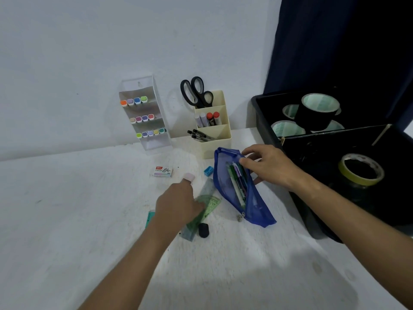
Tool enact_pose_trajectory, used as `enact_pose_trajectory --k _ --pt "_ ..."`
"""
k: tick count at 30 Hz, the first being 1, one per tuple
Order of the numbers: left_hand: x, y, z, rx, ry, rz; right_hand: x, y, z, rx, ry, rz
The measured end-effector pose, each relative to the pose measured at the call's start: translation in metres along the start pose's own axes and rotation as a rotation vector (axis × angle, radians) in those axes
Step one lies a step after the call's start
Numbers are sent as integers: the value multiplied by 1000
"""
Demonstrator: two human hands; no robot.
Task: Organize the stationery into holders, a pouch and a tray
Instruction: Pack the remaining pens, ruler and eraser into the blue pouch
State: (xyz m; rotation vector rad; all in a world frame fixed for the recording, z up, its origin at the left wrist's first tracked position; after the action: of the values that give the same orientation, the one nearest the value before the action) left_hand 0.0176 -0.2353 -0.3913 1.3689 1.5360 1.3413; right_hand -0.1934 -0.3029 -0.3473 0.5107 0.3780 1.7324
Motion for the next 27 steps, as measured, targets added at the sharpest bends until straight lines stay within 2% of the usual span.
enact_pose_trajectory --k 3,7,11,17,20,23,27 --pt "5 -4 -10 -52 -29 -68 1 1 1 1 4 -7" --pt "2 -7 -13 20 -33 -36 1 2 0 -10 6 -12" --pt "-3 2 -9 161 -30 30 0 3 0 -24 7 -21" --pt "-6 45 -17 504 -3 -73 -1 4 -2 -52 -2 -36" --pt "-7 40 -35 718 29 77 -2 4 -3 -53 -8 -39" --pt "-11 23 -58 771 66 231 -2 4 -2 -41 4 -37" --pt "-22 13 -87 774 44 198 -1 4 -1 -28 21 -36"
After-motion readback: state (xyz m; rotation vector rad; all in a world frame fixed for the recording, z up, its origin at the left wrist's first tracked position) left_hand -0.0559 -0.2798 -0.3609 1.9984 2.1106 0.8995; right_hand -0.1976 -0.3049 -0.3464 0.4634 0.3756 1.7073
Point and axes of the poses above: each hand's wrist, its own x-axis away from the middle knuckle, its own y-axis out of the back of the hand, z = x × y, the point moved 7 cm from there along -x, towards the middle knuckle, and after that the axes turned 5 degrees about -z, right-handed, at the moved point
